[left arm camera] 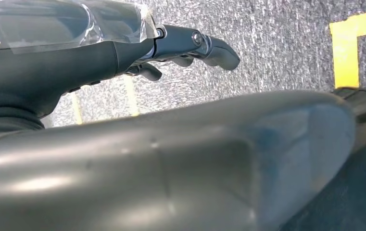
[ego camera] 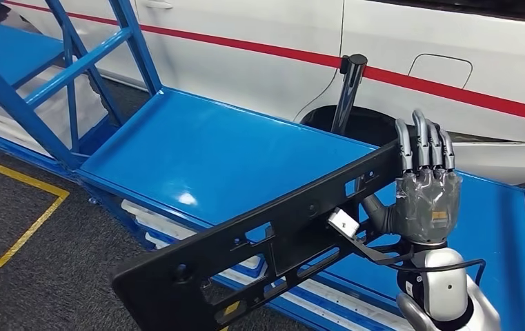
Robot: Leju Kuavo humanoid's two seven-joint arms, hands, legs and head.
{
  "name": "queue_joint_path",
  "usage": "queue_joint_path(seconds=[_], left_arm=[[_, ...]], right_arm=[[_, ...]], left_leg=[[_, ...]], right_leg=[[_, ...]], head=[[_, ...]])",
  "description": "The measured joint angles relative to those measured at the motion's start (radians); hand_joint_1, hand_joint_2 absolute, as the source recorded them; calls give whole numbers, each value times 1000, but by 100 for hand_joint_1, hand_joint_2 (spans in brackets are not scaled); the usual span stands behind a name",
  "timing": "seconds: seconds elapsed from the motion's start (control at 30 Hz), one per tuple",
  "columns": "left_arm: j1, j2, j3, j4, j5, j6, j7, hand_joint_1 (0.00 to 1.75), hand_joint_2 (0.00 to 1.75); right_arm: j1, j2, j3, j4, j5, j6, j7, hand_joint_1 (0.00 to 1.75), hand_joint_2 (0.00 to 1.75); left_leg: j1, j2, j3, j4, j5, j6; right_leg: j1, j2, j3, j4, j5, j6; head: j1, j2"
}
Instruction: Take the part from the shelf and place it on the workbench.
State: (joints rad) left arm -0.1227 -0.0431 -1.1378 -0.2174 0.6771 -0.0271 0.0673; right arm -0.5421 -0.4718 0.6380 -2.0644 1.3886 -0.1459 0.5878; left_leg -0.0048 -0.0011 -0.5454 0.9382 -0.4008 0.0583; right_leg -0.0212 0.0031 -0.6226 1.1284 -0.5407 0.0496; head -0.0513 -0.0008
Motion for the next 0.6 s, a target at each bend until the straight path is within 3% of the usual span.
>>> queue_joint_path(seconds=[0.07,0.1,0.13,0.2,0.27,0.4,0.47,0.53,0.6], left_arm=[[1,0,0,0,0,1,0,0,0],[2,0,0,0,1,1,0,0,0],[3,-1,0,0,1,1,0,0,0],[3,-1,0,0,1,1,0,0,0],[1,-1,0,0,2,1,0,0,0],[1,-1,0,0,4,1,1,0,0],[1,-1,0,0,4,1,1,0,0],[1,-1,0,0,4,0,1,0,0],[2,-1,0,0,4,0,1,0,0]], right_arm=[[5,1,0,0,-5,-3,-1,0,0],[7,2,0,1,-7,-3,-1,0,0],[8,2,0,1,-8,-4,-1,0,0],[8,3,-1,1,-9,-4,-2,0,0],[7,5,-1,1,-10,-6,-5,0,0],[5,8,-2,1,-19,-15,-10,0,0],[4,10,-4,1,-26,-23,-10,0,0],[3,13,-6,1,-31,-29,-9,0,0],[4,16,-6,1,-36,-33,-9,0,0]], left_leg=[[0,0,-3,1,2,2],[1,-1,-4,2,2,2],[2,-1,-4,3,2,1],[5,-2,-5,9,0,-5],[2,-2,-12,18,-2,-17],[4,-3,-22,26,-4,-37],[9,-3,-50,91,-49,-47],[13,-2,-105,223,-121,-57],[15,-2,-144,323,-159,-62]], right_leg=[[-1,0,-53,121,-47,6],[-3,0,-59,137,-44,9],[-5,0,-45,113,-23,12],[-11,-2,22,-22,43,18],[-12,1,71,-128,78,15],[-7,3,71,-149,88,-11],[-10,1,68,-151,95,-23],[-9,2,62,-151,99,-30],[-9,8,55,-151,103,-32]], head=[[1,0],[1,0],[1,0],[1,0],[0,0],[0,0],[-2,0],[-3,0],[-3,0]])
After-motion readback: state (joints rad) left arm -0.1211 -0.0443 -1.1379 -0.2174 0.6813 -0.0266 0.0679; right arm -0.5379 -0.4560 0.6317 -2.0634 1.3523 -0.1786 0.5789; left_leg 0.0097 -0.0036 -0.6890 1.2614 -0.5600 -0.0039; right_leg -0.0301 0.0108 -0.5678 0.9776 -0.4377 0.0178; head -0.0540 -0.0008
